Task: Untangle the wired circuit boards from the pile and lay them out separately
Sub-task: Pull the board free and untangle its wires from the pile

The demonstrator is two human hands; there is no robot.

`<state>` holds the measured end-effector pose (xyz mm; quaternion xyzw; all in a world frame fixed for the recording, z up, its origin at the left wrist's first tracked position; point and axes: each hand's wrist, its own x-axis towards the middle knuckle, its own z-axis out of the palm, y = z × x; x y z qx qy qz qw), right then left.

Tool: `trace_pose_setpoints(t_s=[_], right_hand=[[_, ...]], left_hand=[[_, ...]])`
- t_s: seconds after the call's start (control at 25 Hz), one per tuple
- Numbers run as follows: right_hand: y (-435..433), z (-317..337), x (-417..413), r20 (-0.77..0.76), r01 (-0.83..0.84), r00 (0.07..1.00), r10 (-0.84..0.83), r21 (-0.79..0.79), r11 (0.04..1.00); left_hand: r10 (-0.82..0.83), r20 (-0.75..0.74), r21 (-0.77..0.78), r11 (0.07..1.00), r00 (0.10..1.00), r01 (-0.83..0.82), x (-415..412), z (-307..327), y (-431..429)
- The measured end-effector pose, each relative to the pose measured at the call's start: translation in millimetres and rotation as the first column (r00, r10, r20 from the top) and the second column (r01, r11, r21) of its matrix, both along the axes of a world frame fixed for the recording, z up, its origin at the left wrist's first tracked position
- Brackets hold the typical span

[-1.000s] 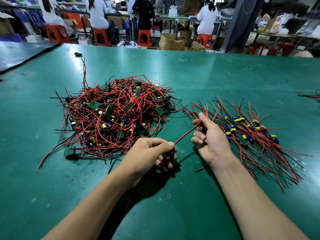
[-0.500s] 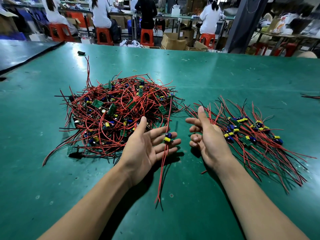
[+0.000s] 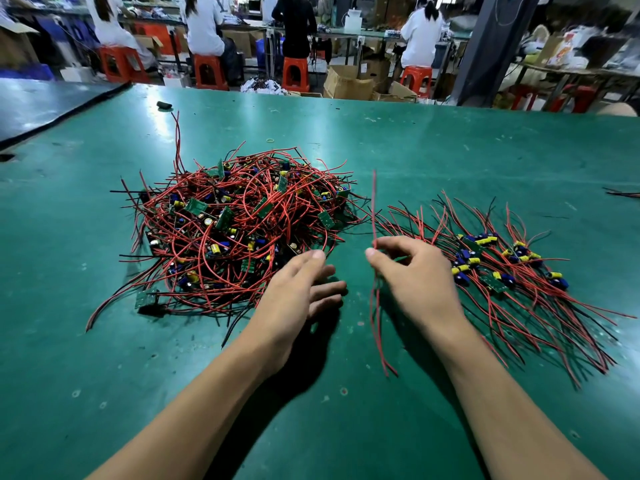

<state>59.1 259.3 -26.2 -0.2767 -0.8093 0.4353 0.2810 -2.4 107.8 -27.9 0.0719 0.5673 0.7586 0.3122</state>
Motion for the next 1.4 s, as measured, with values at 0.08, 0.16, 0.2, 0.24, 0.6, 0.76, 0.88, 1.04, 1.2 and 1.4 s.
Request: trace_pose_setpoints(t_s=[0.08,0.16,0.2,0.24,0.6,0.76,0.88,1.04,1.2,1.4], right_hand=[[15,-1,4,0.056,0.111,0.991,-0.118,0.121,0.986],[23,-3,7,0.103,0.175,0.973,-0.206,0.250,0.952],[24,-4,7,0.086,0.188,0.971,-0.222,0.294,0.937],[22,-5,6,0.044,0.180,0.978,-0.203,0.314,0.932],[3,-14,1,0.291,-0.065,0.956,-0.030,0.312,0.948],[16,-10,5,0.350,0.017,0.926,-0.143,0.340,0.940],[20,-7,8,0.361,0.004,0.923,-0.130,0.332,0.943],[9,-8,4,0.262,-0.101,0.965,0.022,0.296,0.950],[1,-9,1,0.272,-0.216,0.950,0.153,0.218,0.952],[19,-9,7,0.382,-0.089,0.924,-0.016,0.256,0.963]], left_hand=[[0.106,-0.101,-0.031,0.993,0.989,-0.110,0,0,-1],[0.156,-0.148,-0.033,0.986,0.977,-0.163,0,0,-2],[0.169,-0.152,-0.050,0.983,0.974,-0.178,0,1,-2],[0.176,-0.147,-0.069,0.980,0.973,-0.188,0,1,-2],[0.101,0.007,-0.118,0.988,0.995,-0.100,-1,1,-4],[0.057,0.059,-0.127,0.991,0.997,-0.049,-3,4,-5],[0.057,0.028,-0.136,0.989,0.998,-0.053,-4,3,-4],[0.012,-0.285,-0.302,0.948,0.958,-0.102,4,-5,-2],[-0.098,-0.501,-0.467,0.867,0.860,-0.174,5,-5,-4],[-0.167,-0.519,-0.536,0.828,0.838,-0.166,0,-7,-8]])
